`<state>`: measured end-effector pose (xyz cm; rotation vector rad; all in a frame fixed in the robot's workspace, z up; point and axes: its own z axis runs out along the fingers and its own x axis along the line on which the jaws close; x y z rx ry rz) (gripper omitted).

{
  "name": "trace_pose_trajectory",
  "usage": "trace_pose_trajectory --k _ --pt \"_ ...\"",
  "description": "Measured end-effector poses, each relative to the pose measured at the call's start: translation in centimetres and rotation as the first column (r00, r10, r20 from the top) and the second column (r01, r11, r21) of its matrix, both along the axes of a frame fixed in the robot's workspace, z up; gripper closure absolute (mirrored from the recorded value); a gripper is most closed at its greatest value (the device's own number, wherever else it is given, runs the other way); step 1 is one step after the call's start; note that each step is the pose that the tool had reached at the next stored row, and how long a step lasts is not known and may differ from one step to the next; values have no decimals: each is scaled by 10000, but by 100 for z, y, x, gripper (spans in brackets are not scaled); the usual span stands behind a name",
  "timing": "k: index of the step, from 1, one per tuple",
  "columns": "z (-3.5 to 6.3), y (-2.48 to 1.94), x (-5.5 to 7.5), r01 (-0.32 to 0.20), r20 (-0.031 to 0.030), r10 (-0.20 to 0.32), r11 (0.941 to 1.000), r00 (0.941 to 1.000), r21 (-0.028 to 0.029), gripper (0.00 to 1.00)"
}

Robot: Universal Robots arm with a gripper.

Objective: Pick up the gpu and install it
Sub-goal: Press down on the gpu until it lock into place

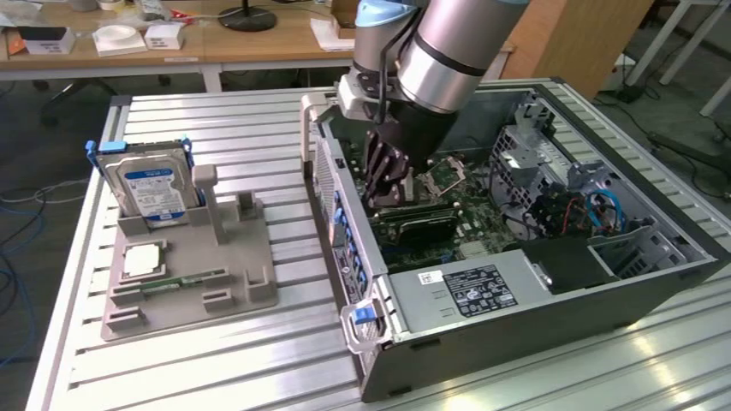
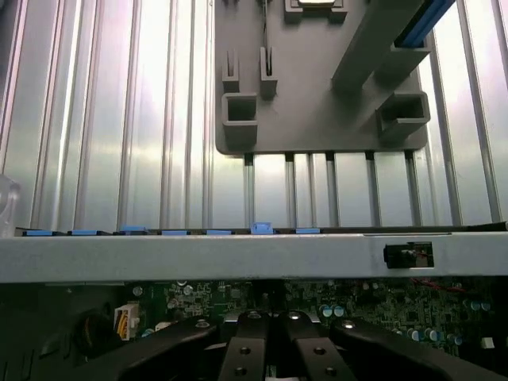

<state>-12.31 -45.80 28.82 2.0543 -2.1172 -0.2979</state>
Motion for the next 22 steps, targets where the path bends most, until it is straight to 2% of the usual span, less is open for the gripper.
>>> trace_pose_trajectory --k 2,4,16,17,19,22 --pt "-40 1 0 -1 -1 1 10000 10000 19 90" --pt "-70 1 -1 2 -7 -2 10000 10000 9 90" --pt "-75 5 134 4 -1 -4 10000 10000 17 90" --pt "-75 5 134 4 22 -4 10000 10000 16 90" --pt "-81 8 135 3 126 -3 10000 9999 15 90" --pt "-95 13 134 3 372 -3 10000 9993 15 90"
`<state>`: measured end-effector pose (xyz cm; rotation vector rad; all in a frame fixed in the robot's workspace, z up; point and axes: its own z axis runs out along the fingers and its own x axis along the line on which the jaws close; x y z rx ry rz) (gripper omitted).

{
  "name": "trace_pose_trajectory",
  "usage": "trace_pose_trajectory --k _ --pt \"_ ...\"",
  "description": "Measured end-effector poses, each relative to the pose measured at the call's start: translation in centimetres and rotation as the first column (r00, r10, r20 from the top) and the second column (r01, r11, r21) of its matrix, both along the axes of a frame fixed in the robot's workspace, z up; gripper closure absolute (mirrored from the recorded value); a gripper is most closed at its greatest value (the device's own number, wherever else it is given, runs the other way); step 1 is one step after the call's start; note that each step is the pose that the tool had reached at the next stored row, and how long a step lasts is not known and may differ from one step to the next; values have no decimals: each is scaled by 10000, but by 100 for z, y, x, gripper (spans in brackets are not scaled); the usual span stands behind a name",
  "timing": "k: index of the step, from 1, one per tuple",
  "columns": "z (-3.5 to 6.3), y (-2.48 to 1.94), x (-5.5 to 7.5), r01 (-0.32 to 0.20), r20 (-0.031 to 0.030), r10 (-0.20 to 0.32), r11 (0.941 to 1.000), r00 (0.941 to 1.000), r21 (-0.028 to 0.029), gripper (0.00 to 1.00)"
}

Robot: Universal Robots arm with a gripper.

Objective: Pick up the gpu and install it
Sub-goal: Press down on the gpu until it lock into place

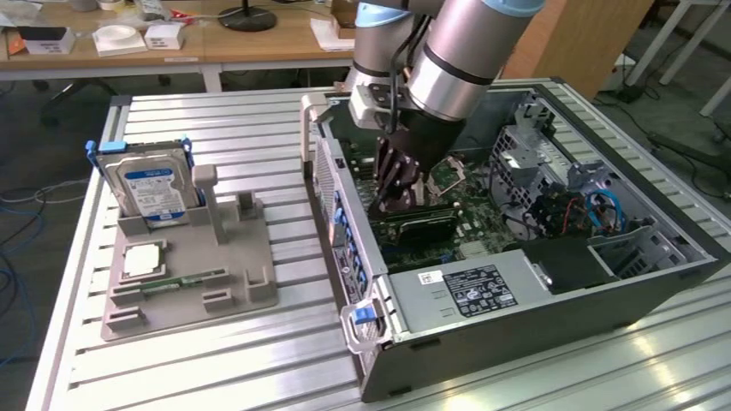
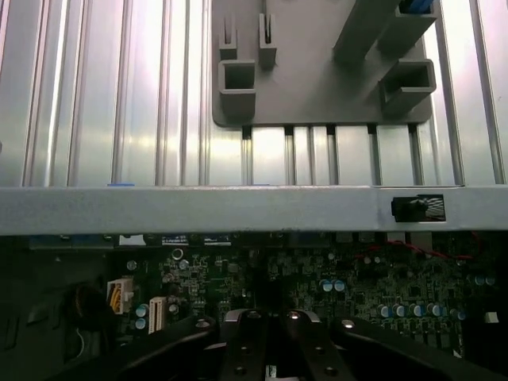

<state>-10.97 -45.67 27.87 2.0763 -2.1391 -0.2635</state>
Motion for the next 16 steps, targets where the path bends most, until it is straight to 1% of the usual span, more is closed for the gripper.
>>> trace_pose_trajectory --k 3,5,7,9,13,16 --pt "-12 6 -2 0 297 0 10000 9996 0 90" --pt "-16 10 -3 0 525 0 10000 9986 0 90" --pt "-20 12 -5 0 779 0 10000 9970 1 90" --pt "-25 14 -6 -1 1011 0 10000 9949 2 90" --pt "-34 18 -6 0 1445 0 10000 9895 0 90" --pt "-42 22 -6 0 1737 -1 10000 9848 1 90"
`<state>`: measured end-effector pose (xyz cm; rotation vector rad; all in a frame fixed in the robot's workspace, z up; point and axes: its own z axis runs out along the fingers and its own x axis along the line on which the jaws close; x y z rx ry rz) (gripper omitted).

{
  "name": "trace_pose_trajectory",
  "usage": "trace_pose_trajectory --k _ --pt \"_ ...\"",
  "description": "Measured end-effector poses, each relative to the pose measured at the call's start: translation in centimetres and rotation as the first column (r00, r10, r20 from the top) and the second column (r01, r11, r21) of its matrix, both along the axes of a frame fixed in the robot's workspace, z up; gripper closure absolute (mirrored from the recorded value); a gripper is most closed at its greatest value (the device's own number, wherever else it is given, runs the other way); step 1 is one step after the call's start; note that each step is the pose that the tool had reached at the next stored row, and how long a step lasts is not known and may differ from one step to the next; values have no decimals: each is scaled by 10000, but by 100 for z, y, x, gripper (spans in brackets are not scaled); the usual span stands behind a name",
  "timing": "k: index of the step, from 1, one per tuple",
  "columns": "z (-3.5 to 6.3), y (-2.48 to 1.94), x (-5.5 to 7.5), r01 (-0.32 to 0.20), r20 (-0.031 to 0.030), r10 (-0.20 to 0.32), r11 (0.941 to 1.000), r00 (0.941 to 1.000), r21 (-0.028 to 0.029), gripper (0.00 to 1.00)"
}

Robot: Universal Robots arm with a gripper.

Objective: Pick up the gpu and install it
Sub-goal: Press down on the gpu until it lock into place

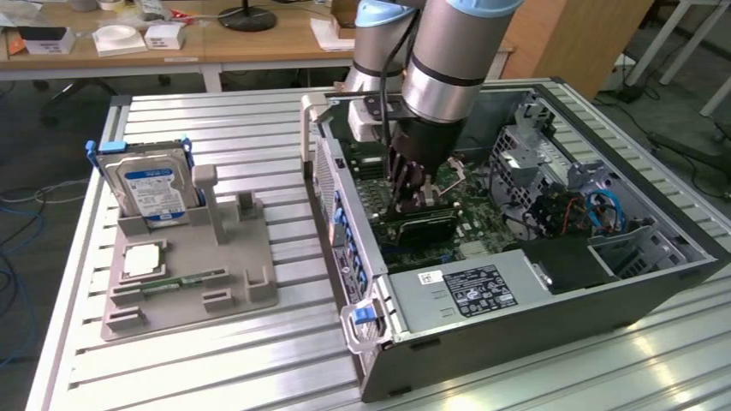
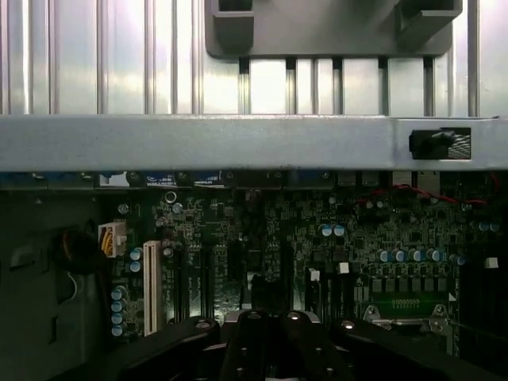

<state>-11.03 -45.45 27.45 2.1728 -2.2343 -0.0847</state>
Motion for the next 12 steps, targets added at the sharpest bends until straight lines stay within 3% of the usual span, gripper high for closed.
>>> trace_pose_trajectory --k 3,5,12 --pt "-9 4 0 -1 283 1 10000 9996 0 90" --pt "-18 6 -1 0 420 0 10000 9991 -1 90" --pt "-18 5 -1 0 423 1 10000 9991 -1 90"
